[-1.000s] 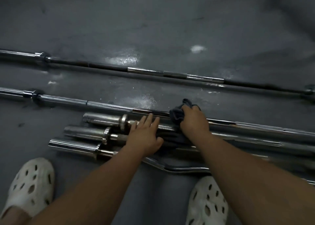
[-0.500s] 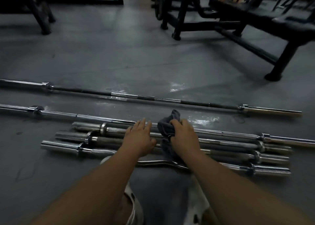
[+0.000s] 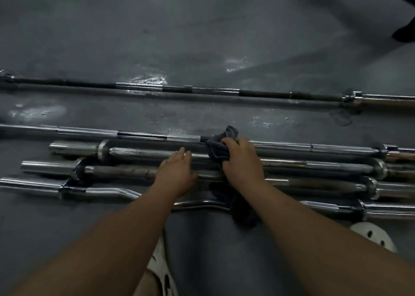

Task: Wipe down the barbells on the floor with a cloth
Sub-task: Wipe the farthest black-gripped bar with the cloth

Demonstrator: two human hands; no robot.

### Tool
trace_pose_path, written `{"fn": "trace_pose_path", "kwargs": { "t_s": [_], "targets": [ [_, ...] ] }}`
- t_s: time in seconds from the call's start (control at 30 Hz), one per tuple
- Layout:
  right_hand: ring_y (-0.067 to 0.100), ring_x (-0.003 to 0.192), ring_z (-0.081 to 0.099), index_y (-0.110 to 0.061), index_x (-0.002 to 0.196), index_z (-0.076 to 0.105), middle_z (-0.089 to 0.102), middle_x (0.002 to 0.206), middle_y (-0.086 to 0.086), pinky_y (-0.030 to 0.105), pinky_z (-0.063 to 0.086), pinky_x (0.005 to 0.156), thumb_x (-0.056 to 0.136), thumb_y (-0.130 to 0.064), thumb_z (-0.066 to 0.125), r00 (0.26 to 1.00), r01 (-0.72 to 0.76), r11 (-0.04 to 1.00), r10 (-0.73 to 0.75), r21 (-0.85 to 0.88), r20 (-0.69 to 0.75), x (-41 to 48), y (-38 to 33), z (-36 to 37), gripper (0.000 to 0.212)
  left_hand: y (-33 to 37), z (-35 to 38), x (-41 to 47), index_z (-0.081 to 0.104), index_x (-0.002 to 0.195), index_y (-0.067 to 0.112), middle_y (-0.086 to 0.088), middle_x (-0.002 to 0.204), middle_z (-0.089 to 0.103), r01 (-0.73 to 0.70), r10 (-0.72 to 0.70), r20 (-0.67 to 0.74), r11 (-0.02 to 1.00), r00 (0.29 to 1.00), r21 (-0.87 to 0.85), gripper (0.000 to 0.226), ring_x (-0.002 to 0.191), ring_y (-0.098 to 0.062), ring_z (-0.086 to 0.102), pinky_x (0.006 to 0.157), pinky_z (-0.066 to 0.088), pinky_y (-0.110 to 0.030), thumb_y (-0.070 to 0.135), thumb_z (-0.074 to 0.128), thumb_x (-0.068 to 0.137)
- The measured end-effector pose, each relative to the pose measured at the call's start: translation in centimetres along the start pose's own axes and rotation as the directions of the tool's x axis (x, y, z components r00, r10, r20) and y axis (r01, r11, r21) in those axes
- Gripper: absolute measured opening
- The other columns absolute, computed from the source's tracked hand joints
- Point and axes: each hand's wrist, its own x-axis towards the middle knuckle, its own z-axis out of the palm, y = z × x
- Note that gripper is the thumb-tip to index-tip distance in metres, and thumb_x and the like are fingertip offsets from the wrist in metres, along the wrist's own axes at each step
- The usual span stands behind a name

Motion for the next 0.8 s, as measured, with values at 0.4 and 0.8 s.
{"fn": "trace_pose_path", "kwargs": {
  "t_s": [0.4,0.8],
  "targets": [
    [0.029,0.113,0.058,-0.03,0.127,0.056,0.055,0.128,0.005,0.041,0.051,0.087,0.068,-0.03,0.072,0.992,0.124,0.984,-0.12,-0.127,0.045,8.5,7.2,3.5,0.062,4.4,2.0,10.0,0.013,0.158,0.019,-0.002,0.165,0.013,-0.149,0.147,-0.051,0.988,0.988,-0.028,0.084,0.151,-0.019,0.013,0.122,0.009,-0.042,0.05,0.025,0.08],
    [0.028,0.112,0.057,-0.031,0.121,0.061,0.058,0.127,0.004,0.041,0.046,0.085,0.061,-0.025,0.077,0.998,0.03,0.989,-0.037,-0.143,-0.045,10.5,14.1,1.3,0.063,7.1,2.7,15.3,0.042,0.139,0.039,0.012,0.146,0.041,-0.157,0.159,-0.043,0.987,0.986,0.033,0.069,0.135,-0.019,0.033,0.109,0.017,-0.046,0.066,0.019,0.08]
  ]
}}
